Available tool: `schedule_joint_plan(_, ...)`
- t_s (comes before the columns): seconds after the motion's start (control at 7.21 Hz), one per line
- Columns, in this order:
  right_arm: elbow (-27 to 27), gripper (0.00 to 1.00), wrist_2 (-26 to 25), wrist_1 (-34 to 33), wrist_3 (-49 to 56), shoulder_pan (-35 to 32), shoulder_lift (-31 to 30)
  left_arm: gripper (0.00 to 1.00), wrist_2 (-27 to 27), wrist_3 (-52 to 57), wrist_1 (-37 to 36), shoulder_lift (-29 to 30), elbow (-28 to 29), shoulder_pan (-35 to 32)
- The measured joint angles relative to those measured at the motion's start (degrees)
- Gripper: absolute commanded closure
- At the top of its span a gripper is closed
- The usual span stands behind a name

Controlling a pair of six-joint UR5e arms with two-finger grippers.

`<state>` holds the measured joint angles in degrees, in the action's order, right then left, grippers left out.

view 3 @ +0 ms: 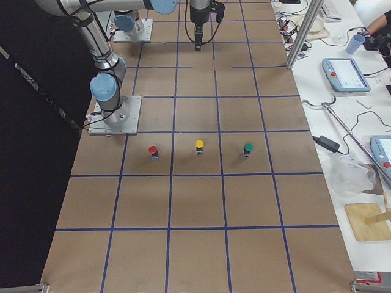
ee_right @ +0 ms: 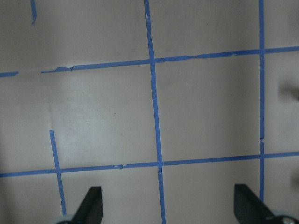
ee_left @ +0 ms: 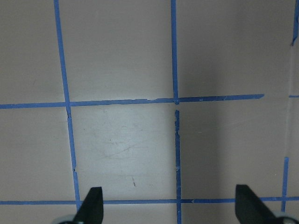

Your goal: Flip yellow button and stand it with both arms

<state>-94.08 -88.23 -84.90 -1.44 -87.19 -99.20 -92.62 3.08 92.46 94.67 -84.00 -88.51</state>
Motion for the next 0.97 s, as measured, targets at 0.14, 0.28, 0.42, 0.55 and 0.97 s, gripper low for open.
schedule_joint_plan(0.14, -2.26, 0.00, 0.09, -0.17, -0.49, -0.55, -2.04, 0.00, 0.04, -0.10, 0.00, 0.00, 0.04, 0.00)
schedule_joint_plan(0.28, -4.20, 0.00, 0.18, -0.47, -0.67, -0.79, -3.50, 0.00, 0.04, -0.27, 0.00, 0.07, 0.12, 0.00)
schedule_joint_plan(0.42, -5.12, 0.00, 0.20, -0.67, -0.75, -0.89, -4.21, 0.00, 0.01, -0.28, -0.02, 0.12, 0.13, 0.00)
schedule_joint_plan(0.55, -5.34, 0.00, 0.13, -0.77, -0.78, -0.89, -4.36, 0.00, -0.01, -0.23, -0.06, 0.14, 0.15, 0.00)
schedule_joint_plan(0.97, -5.09, 0.00, -0.01, -0.81, -0.76, -0.72, -4.25, 0.00, -0.02, -0.17, -0.05, 0.16, 0.20, 0.00)
